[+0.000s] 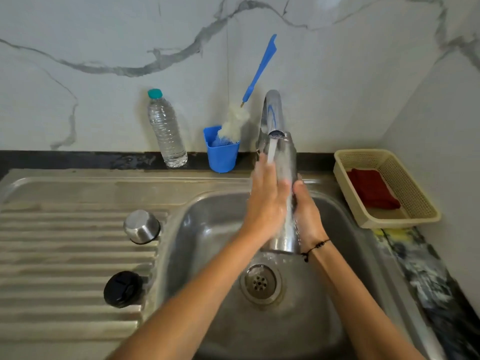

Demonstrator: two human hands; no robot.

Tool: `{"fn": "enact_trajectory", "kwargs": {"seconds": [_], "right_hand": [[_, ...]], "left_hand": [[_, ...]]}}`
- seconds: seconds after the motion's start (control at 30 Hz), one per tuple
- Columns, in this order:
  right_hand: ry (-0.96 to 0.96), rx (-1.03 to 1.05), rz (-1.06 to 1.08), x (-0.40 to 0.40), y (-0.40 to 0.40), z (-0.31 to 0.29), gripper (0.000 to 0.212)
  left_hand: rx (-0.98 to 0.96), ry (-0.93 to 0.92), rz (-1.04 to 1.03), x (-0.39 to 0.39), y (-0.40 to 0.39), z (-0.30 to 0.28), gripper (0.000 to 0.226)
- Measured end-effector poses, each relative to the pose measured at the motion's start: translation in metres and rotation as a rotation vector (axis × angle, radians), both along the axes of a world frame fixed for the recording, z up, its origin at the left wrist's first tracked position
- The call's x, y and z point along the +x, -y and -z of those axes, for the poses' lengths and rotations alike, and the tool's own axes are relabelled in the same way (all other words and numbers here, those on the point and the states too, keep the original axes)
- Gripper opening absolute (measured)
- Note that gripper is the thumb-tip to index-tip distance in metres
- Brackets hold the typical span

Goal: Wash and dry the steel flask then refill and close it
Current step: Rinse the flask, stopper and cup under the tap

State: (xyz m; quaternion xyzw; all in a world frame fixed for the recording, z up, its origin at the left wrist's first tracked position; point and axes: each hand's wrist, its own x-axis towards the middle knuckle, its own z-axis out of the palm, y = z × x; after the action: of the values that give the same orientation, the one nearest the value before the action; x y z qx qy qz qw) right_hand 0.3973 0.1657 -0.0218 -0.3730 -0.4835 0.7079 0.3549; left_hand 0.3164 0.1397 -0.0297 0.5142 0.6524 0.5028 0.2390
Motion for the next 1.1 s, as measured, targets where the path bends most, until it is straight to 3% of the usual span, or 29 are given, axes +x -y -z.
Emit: {"fn": "enact_trajectory", "kwargs": {"seconds": [0.13,0.23,0.37,0.5,0.67,0.8,0.93,1.1], "right_hand": [[0.021,-0.014,-0.053,-0.001,-0.008,0.000,0.037],[0.007,-0.048,-0.077,-0.005,-0.005,0.006,0.043],[-0.069,-0.023,-0.072,-0.002,0.002,0.005,0.040],[-0.126,-0.113,-0.111,0.006,0.016,0.010,0.053],[0.136,0.012,-0.116,0.006,0.002,0.004,0.041],[0.113,-0.068,0.031,-0.006,0.000,0.007,0.050],[0.088,-0.089,0.036,-0.007,-0.015,-0.005,0.044],[0.159,-0.073,-0.051,-0.013,-0.019,-0.011,0.047]], "left_hand": [[0.006,-0.190,0.015,0.018,0.046,0.019,0.058],[-0.048,-0.167,0.018,0.010,0.043,0.016,0.059],[-0.021,0.083,-0.023,-0.013,0.004,-0.002,0.061],[-0.120,0.367,-0.155,-0.032,-0.036,-0.026,0.052],[-0.108,0.221,-0.239,-0.024,-0.038,-0.012,0.052],[-0.018,0.091,-0.103,-0.011,-0.024,-0.013,0.058],[0.067,-0.204,0.097,0.008,0.041,0.017,0.053],[0.038,-0.086,0.112,0.009,0.051,0.028,0.063]]}}
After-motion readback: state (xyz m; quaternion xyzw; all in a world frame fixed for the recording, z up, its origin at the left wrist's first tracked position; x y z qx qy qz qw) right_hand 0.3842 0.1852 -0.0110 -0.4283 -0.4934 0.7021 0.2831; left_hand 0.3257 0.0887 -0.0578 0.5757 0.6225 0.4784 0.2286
